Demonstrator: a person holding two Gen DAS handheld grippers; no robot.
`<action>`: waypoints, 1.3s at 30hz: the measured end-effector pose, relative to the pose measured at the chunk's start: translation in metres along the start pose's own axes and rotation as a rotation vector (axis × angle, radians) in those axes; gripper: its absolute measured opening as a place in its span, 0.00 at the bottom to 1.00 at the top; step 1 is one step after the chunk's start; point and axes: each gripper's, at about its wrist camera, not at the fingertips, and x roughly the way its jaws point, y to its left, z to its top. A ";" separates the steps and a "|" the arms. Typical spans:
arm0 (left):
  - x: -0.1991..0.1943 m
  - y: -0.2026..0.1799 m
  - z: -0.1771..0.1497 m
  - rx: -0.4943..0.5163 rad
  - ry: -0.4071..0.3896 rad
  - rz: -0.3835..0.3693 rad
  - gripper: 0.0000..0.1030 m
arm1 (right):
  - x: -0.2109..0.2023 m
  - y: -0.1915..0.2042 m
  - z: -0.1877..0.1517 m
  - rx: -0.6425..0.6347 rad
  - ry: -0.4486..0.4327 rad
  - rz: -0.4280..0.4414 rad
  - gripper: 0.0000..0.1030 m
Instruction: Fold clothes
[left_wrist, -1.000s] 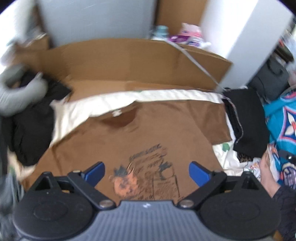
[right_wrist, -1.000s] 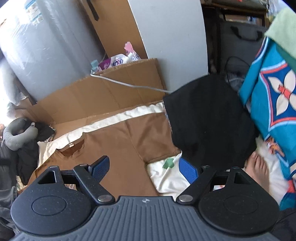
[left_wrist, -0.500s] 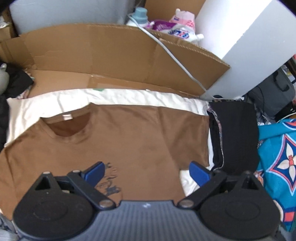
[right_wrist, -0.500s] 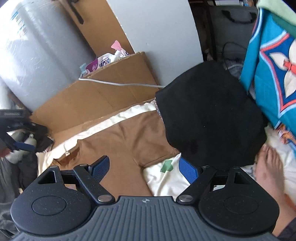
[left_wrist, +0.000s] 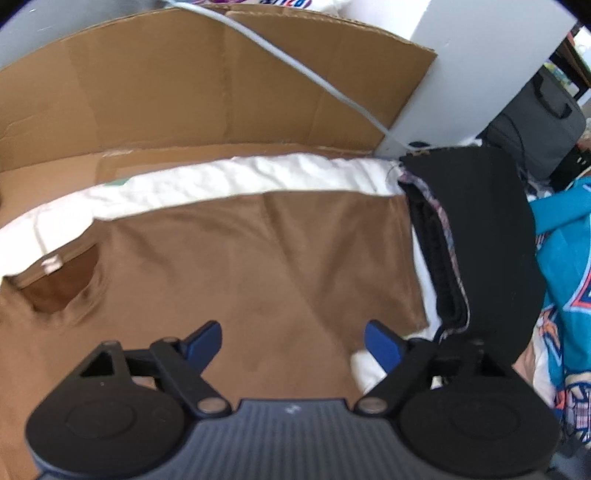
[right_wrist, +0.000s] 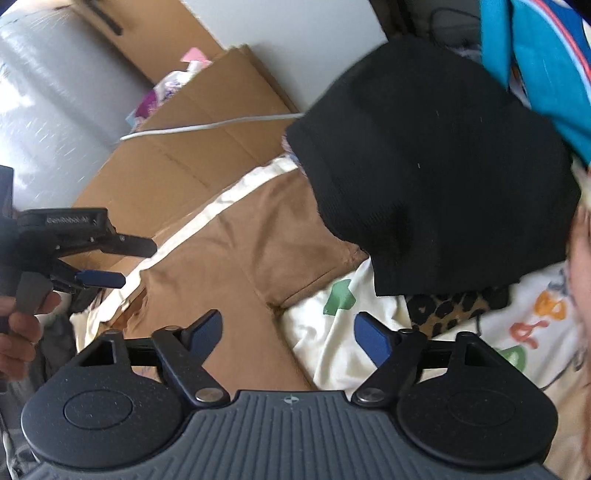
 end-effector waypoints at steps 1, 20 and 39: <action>0.004 -0.003 0.003 0.017 -0.008 -0.006 0.83 | 0.006 -0.002 -0.001 0.013 -0.006 -0.001 0.71; 0.072 0.005 -0.064 0.051 -0.126 -0.157 0.33 | 0.075 -0.016 -0.001 0.142 -0.167 -0.124 0.35; 0.112 0.026 -0.100 0.024 -0.098 -0.272 0.22 | 0.129 -0.021 0.009 0.253 -0.160 -0.251 0.36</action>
